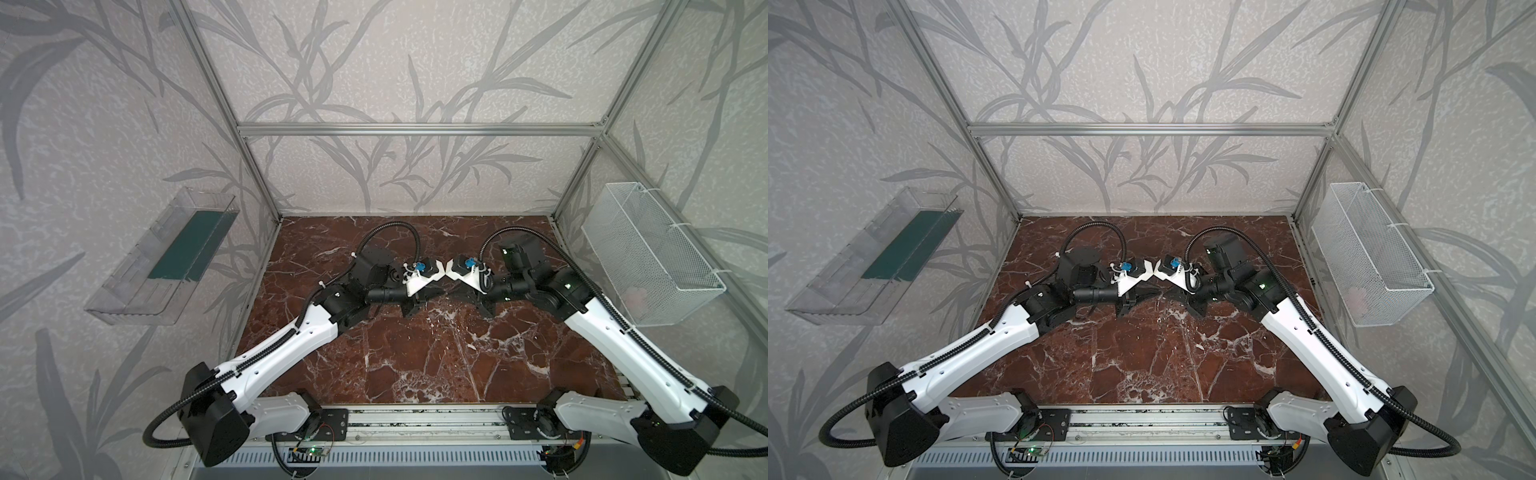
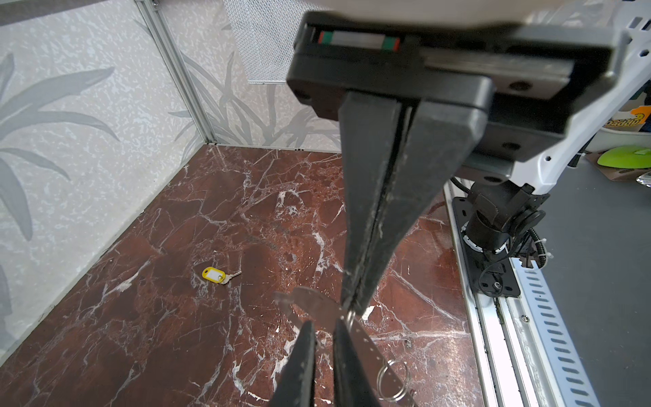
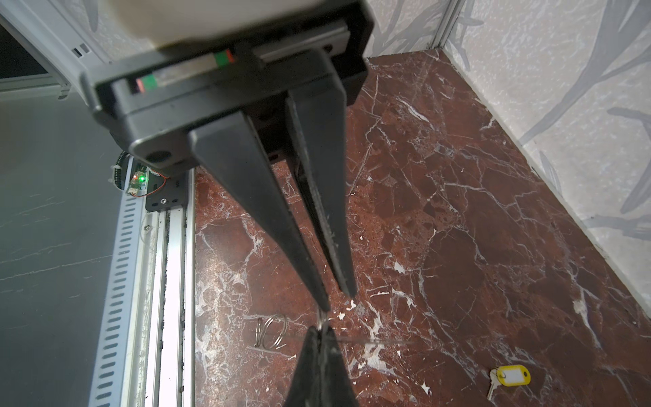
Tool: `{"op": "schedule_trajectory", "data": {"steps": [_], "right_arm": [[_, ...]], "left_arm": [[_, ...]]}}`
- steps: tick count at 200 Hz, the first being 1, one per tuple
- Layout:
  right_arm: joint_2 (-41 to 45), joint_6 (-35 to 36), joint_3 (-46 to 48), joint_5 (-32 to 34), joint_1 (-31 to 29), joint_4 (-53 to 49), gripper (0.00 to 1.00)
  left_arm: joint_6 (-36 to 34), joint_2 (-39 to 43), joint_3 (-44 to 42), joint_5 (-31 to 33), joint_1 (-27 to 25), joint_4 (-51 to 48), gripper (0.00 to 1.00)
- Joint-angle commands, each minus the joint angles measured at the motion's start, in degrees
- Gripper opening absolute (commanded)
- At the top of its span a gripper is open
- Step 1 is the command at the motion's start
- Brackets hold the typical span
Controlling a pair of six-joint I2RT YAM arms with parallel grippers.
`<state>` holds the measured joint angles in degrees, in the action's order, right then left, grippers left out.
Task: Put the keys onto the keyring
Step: 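Open both grippers and release the plate onto the table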
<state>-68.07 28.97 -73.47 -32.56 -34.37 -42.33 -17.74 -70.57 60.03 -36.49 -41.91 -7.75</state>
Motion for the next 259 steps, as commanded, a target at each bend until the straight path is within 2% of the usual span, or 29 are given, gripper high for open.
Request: {"op": "schedule_trajectory", "data": {"steps": [1, 53, 80, 99, 138, 163, 210, 231, 259], "right_arm": [[1.7, -0.2, 0.3, -4.0, 0.2, 5.4, 0.00], [1.3, -0.4, 0.5, -4.9, 0.8, 5.7, 0.00], [1.0, -1.5, 1.8, -2.6, 1.5, 6.9, 0.00], [0.7, -5.7, 4.3, 2.3, 2.0, 10.1, 0.00], [-0.4, -17.7, 11.0, 11.9, 2.0, 19.9, 0.00], [-0.7, -21.8, 13.4, 15.6, 2.1, 21.9, 0.00], [-1.7, -26.7, 16.5, 18.6, 4.3, 24.0, 0.40], [-4.0, -29.3, 17.1, 18.4, 7.8, 24.1, 0.47], [-8.3, -31.9, 18.0, 18.7, 12.0, 24.2, 0.51]], "left_arm": [[0.3, 1.1, -1.1, -0.4, -0.6, 0.3, 0.14], [0.2, 1.5, -1.2, -0.2, -0.6, 0.1, 0.14], [0.0, 1.4, -1.6, 3.1, -0.6, -0.5, 0.13], [1.2, 1.5, -2.8, 7.8, -0.6, -0.5, 0.13], [3.3, 2.3, -5.3, 10.2, -0.6, 0.0, 0.16], [4.2, 3.2, -6.9, 12.5, -0.6, 1.4, 0.16], [6.8, 4.2, -9.3, 15.6, -0.5, 4.8, 0.16], [7.8, 3.9, -9.7, 17.0, -0.5, 5.1, 0.19], [9.6, 3.8, -11.0, 17.3, -0.5, 7.6, 0.20]]}}
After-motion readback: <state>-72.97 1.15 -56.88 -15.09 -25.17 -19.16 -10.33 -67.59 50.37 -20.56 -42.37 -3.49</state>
